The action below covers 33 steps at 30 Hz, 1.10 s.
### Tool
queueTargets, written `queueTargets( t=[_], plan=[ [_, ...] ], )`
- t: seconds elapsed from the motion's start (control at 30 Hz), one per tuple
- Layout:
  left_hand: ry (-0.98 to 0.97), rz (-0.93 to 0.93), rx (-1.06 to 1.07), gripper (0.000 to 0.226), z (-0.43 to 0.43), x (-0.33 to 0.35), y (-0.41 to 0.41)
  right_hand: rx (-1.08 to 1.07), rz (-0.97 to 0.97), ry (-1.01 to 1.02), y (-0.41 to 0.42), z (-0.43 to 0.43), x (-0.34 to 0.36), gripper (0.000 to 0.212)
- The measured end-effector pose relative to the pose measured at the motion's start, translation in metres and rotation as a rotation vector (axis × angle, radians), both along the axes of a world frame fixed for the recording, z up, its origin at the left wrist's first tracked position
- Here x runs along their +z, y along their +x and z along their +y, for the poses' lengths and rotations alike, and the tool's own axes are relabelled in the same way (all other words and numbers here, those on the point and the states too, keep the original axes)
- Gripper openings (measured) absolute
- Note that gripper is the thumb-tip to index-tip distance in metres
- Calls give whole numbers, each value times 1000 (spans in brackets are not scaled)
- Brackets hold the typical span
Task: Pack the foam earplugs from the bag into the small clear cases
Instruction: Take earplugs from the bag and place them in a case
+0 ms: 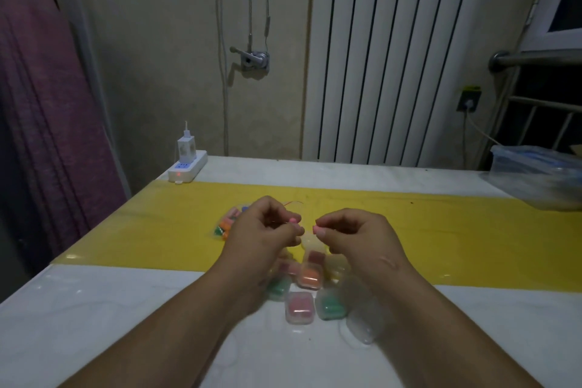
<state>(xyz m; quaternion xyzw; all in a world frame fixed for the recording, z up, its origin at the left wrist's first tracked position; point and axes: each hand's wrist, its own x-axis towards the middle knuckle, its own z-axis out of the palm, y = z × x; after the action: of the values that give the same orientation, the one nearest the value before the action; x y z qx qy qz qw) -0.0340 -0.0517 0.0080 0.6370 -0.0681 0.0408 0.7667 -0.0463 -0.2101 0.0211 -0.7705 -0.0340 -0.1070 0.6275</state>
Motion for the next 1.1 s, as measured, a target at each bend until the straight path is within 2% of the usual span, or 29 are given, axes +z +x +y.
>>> queueTargets(
  t=[0.17,0.27,0.4,0.53,0.73,0.87,1.0,1.1],
  plan=[
    [44,-9,3,11,1,-3,1,-18,4,-45,1,-1,0,8],
    [5,28,-4,13,0,-1,2,-24,6,-97,1,-1,0,11],
    [51,-15,7,17,0,1,0,25,39,17,-1,3,-2,24],
    [99,-59,31,36,-2,3,-2,63,51,90,-2,7,-4,29],
    [140,-68,18,19,-3,4,-3,72,21,94,-1,6,-4,30],
    [109,-7,-11,4,-3,3,-4,66,-20,55,0,6,-6,17],
    [98,36,-6,12,-4,-1,-2,16,-60,35,6,-2,-5,13],
    [235,-38,-4,7,-2,-5,2,-52,-79,46,13,-13,-4,4]
  ],
)
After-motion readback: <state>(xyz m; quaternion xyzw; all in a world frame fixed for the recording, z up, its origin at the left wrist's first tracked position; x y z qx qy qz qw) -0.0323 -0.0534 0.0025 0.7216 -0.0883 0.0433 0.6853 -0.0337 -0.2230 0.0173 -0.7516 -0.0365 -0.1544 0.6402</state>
